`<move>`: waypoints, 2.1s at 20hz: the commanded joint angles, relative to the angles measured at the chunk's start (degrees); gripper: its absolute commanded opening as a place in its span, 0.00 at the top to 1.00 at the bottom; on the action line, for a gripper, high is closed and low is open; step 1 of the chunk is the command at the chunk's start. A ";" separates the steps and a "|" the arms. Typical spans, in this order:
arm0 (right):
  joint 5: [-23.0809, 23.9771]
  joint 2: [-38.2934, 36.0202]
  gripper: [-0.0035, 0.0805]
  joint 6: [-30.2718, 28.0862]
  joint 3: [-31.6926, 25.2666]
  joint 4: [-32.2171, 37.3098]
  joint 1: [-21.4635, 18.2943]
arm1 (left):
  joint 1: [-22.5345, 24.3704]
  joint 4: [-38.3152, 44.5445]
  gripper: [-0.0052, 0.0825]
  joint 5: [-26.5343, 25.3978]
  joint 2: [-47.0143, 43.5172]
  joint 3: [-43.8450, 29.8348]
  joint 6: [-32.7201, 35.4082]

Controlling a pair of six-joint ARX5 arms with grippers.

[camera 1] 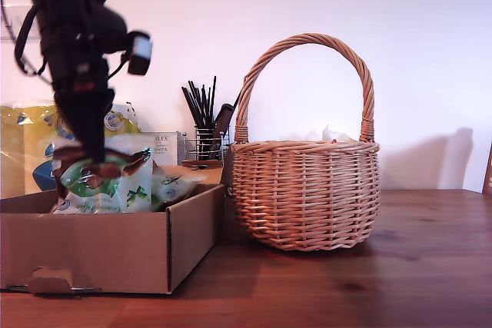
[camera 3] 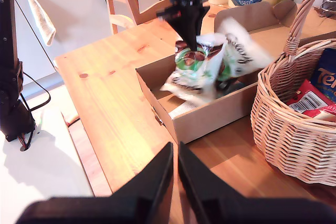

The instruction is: Move the bags of Easter eggs from the cardboard box on the left into the woven basket on the right side.

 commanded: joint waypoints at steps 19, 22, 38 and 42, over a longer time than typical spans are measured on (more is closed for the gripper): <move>-0.15 -0.07 0.97 -0.17 0.31 0.59 0.22 | -8.94 11.54 0.97 19.89 -13.99 3.54 -8.13; -0.13 -0.07 0.97 -0.17 0.31 0.59 0.22 | -13.29 18.51 0.97 19.19 -12.48 3.54 -9.03; 1.33 -0.07 0.97 -0.17 0.31 0.48 0.22 | -24.74 43.98 0.97 -16.57 3.58 3.52 -10.82; 1.33 -0.07 0.97 -0.15 0.31 0.20 0.22 | -26.47 48.57 0.97 -23.37 5.86 3.52 -10.78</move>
